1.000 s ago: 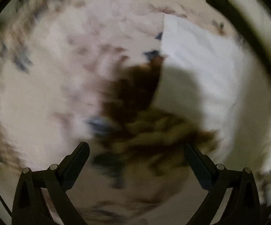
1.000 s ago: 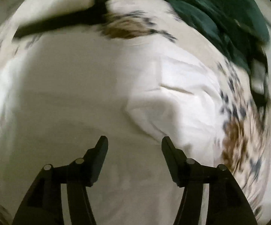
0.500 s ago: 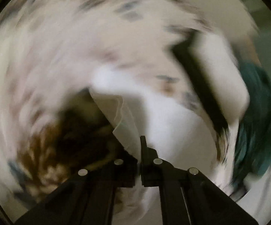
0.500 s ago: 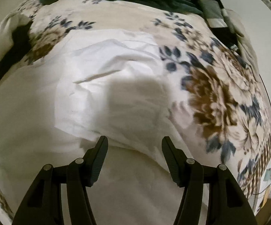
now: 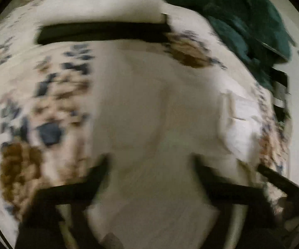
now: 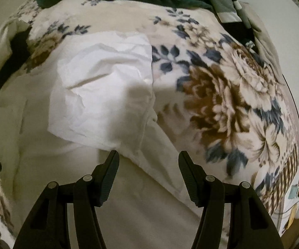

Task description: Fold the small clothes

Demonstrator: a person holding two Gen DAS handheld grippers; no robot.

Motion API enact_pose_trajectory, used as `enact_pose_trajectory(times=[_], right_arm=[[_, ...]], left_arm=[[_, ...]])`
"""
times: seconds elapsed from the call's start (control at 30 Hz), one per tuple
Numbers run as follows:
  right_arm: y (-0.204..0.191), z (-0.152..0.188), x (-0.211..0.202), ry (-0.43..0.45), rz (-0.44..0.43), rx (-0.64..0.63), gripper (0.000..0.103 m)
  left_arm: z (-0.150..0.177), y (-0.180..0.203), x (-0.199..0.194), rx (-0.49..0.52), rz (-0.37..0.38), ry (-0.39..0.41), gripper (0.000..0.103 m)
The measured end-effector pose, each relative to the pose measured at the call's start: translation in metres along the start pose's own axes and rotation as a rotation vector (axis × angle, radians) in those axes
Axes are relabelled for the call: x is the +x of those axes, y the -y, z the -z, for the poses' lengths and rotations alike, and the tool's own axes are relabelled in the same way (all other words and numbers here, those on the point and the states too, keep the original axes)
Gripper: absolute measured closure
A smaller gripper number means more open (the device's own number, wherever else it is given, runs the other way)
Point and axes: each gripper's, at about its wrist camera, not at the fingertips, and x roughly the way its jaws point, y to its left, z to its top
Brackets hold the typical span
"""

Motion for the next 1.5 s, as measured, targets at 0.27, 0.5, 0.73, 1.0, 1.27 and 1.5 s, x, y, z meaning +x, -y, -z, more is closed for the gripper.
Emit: enact_pose_trajectory(times=[0.27, 0.5, 0.73, 1.0, 1.27, 1.5], right_arm=[[0.002, -0.019, -0.005, 0.004, -0.035, -0.016, 0.027], [-0.022, -0.043, 0.062, -0.222, 0.000, -0.179, 0.024], [0.043, -0.063, 0.007, -0.207, -0.282, -0.181, 0.024], [0.214, -0.087, -0.013, -0.404, -0.410, -0.217, 0.024], [0.272, -0.135, 0.020, -0.442, -0.484, -0.263, 0.050], [0.172, -0.202, 0.095, -0.469, -0.681, -0.264, 0.050]], left_arm=[[-0.054, -0.026, 0.052, -0.024, -0.231, 0.010, 0.006], [-0.054, -0.011, 0.082, 0.041, -0.325, -0.051, 0.006], [0.006, 0.044, -0.027, -0.042, -0.364, 0.086, 0.006], [0.154, 0.211, -0.034, -0.114, -0.362, -0.104, 0.006], [0.244, 0.326, 0.041, -0.201, -0.215, -0.303, 0.006], [0.289, 0.367, 0.104, -0.072, -0.242, -0.350, 0.011]])
